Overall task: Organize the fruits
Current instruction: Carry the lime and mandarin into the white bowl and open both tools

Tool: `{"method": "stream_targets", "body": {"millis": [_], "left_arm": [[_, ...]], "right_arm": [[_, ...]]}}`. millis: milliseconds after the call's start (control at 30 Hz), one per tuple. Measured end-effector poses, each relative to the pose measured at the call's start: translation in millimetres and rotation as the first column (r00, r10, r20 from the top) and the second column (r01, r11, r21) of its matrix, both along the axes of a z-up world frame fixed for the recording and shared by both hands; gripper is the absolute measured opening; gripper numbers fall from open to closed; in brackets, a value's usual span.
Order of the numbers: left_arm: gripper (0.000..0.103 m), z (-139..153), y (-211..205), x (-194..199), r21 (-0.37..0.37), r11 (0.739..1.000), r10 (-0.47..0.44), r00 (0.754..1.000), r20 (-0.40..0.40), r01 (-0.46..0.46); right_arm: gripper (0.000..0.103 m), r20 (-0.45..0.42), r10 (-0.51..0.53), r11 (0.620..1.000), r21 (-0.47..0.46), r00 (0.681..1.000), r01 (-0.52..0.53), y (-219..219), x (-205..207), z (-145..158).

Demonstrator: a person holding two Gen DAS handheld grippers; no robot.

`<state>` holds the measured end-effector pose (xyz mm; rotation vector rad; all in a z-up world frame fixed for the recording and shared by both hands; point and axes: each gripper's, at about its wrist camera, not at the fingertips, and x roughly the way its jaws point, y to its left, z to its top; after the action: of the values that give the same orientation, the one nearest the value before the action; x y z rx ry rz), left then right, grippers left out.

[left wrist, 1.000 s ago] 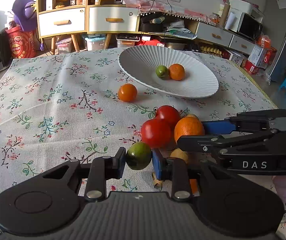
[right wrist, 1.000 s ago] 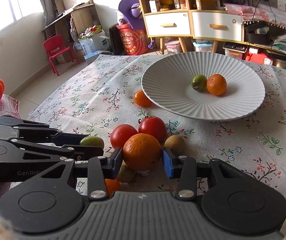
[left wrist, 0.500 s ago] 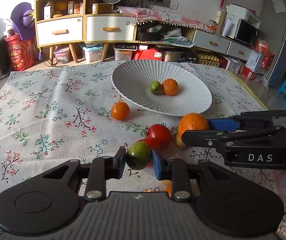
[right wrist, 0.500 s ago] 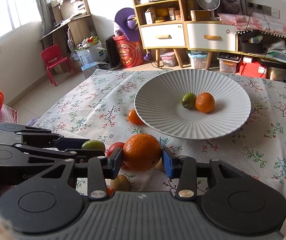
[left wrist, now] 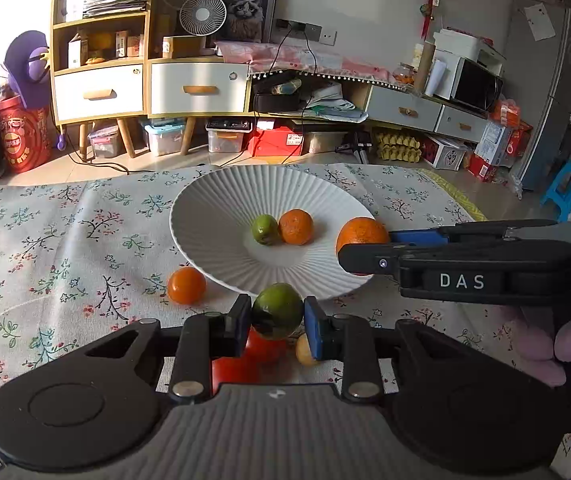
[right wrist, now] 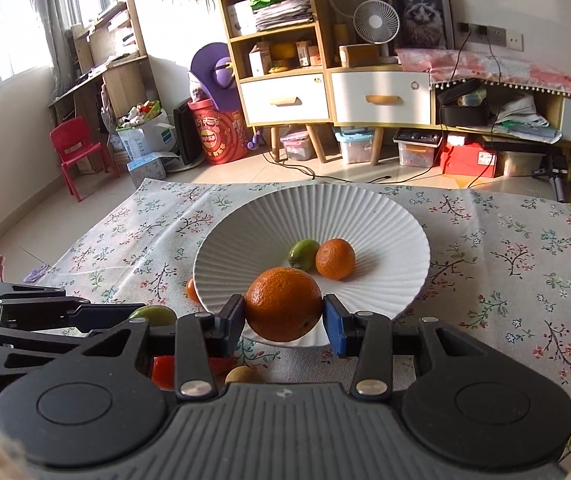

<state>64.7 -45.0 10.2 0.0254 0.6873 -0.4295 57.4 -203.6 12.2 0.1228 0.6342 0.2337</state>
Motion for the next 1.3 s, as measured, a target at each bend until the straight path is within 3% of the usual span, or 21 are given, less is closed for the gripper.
{"method": "stream_targets", "body": {"millis": [633, 1300], "left_arm": [[0.024, -27, -34, 61, 0.084, 0.996, -0.04, 0.999, -0.002, 0.04], [0.024, -36, -42, 74, 0.116, 0.992, -0.049, 0.999, -0.017, 0.051]], "right_arm": [[0.039, -0.078, 0.029, 0.999, 0.023, 0.997, -0.027, -19, 38, -16], [0.039, -0.115, 0.036, 0.998, 0.047, 0.993, -0.031, -23, 53, -23]]}}
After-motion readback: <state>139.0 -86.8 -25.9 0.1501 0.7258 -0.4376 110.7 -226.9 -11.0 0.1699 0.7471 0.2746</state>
